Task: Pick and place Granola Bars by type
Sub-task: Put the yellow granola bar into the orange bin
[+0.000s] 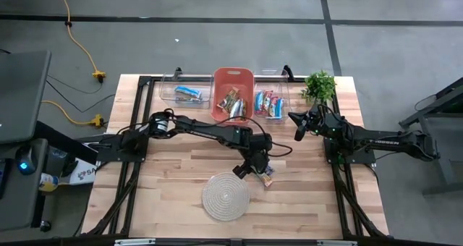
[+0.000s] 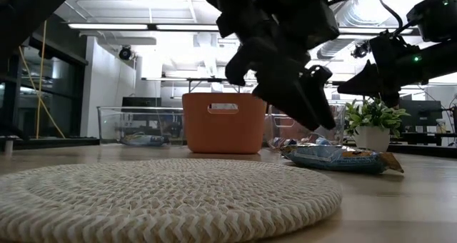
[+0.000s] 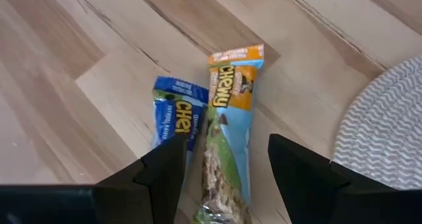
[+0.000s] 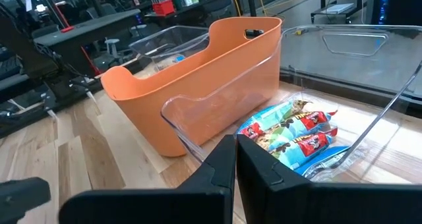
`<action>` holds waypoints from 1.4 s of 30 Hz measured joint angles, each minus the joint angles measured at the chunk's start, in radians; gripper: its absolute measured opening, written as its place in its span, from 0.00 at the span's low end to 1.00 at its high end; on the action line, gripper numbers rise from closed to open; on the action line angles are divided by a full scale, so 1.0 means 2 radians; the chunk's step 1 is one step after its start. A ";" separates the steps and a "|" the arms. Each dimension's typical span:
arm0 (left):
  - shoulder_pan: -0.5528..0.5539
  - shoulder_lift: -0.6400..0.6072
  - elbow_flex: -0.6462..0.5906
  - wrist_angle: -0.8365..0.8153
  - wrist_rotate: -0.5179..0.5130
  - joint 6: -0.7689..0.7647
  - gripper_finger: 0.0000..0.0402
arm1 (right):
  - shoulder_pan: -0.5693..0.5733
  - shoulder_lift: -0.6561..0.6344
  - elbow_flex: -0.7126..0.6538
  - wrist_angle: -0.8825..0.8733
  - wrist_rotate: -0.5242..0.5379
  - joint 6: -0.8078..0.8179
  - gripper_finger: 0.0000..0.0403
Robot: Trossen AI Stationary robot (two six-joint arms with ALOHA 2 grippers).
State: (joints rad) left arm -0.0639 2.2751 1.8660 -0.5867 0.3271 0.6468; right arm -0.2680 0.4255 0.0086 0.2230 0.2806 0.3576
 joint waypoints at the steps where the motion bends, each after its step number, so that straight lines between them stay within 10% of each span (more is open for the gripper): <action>1: 0.000 0.003 0.001 0.001 0.000 0.000 0.52 | 0.000 0.000 0.000 0.000 0.000 0.000 0.00; 30: -0.001 0.037 0.000 -0.004 -0.025 -0.012 0.52 | 0.000 0.000 0.000 0.000 0.000 0.000 0.00; 42: -0.001 0.037 0.000 -0.008 -0.027 -0.012 0.24 | 0.000 0.000 0.000 0.000 0.000 0.000 0.00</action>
State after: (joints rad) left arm -0.0662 2.3493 1.8664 -0.6022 0.2729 0.6232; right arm -0.2677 0.4255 0.0089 0.2222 0.2810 0.3576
